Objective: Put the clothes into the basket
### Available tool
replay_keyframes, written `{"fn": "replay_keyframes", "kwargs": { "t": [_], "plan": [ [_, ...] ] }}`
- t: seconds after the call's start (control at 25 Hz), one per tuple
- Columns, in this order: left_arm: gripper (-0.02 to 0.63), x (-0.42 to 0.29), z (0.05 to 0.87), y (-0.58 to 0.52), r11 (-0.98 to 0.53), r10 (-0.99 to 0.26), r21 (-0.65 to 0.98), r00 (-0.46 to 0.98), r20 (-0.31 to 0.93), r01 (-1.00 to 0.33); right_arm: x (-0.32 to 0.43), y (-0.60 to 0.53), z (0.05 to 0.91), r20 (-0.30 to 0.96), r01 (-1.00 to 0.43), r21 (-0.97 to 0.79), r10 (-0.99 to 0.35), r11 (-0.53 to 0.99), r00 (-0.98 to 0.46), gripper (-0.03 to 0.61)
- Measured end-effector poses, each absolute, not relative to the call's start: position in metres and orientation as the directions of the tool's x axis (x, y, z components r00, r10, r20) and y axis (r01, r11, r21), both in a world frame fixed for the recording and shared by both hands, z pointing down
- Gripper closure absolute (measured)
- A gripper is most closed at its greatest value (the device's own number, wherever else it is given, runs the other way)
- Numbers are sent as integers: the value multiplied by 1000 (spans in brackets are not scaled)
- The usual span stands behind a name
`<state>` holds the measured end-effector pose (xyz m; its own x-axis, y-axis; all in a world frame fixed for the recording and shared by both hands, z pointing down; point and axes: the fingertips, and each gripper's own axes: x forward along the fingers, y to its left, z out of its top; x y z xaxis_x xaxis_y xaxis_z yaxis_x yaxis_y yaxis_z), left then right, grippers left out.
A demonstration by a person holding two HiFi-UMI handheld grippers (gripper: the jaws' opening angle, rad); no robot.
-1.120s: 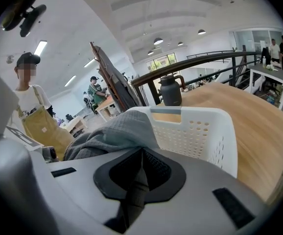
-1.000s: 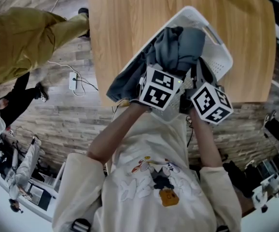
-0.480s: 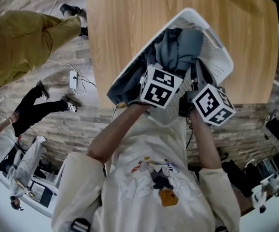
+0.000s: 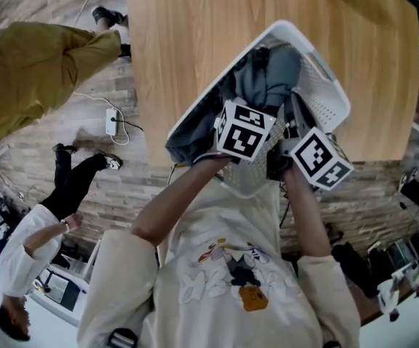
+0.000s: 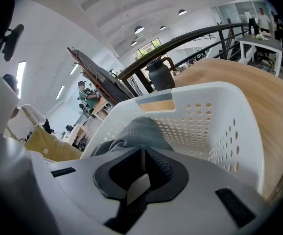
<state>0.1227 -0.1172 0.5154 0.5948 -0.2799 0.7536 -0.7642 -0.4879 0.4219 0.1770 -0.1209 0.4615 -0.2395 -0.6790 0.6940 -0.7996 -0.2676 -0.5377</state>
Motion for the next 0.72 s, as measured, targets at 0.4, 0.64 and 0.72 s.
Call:
{"fn": "replay_keyframes", "kwargs": {
  "t": [0.4, 0.64, 0.72],
  "plan": [
    [249, 121, 523, -113, -439, -255, 451, 590, 766, -777, 178, -125, 470, 714, -805, -521, -662, -285, -228, 551],
    [235, 116, 520, -112, -390, -254, 483, 596, 762, -784, 177, -126, 473, 722, -792, -537, -643, -291, -254, 550],
    [230, 113, 520, -116, -390, -257, 481, 594, 762, -785, 177, -129, 474, 719, -785, -545, -646, -294, -257, 551]
  ]
}}
